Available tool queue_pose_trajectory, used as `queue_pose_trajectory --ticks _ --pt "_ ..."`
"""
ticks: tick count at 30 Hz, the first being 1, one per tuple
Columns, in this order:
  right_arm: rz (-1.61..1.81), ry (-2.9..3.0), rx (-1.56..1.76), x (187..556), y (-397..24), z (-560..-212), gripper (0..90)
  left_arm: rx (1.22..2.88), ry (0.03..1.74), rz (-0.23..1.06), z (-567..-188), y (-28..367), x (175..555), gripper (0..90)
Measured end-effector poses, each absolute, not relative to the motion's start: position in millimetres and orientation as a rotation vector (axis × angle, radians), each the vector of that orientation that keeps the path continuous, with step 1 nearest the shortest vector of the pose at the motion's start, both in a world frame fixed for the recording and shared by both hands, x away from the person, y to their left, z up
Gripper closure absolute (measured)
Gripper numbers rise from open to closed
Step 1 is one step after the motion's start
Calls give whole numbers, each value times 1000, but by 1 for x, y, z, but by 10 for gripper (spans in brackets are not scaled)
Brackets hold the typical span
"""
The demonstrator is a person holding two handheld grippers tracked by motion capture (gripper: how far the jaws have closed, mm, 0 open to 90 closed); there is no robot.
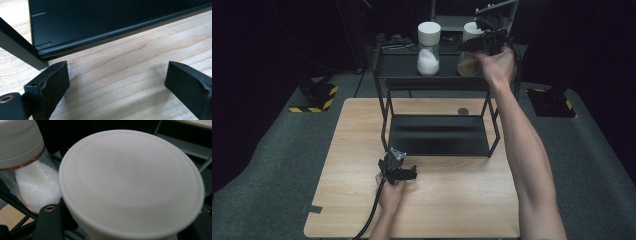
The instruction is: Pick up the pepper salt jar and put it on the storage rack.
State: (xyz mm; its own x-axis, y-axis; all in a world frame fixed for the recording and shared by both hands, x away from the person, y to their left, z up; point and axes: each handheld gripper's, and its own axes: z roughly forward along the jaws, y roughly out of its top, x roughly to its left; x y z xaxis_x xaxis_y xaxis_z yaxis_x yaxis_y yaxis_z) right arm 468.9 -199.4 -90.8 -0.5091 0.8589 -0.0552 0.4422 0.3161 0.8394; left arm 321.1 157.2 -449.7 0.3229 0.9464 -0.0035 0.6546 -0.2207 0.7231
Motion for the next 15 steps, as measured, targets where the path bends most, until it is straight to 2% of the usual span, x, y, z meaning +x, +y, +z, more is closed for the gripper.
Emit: queue_pose_trajectory --ticks 11,13,14,15 --pt "1115 2091 1148 473 -203 -93 339 1964 1407 597 -450 157 321 55" --pt "1139 2115 1160 476 -208 -91 276 1964 1407 598 -450 157 321 55" --pt "1139 2115 1160 476 -208 -91 276 1964 1407 598 -450 157 321 55" --pt "1186 2131 1169 478 -217 -91 192 1964 1407 598 -450 157 321 55"
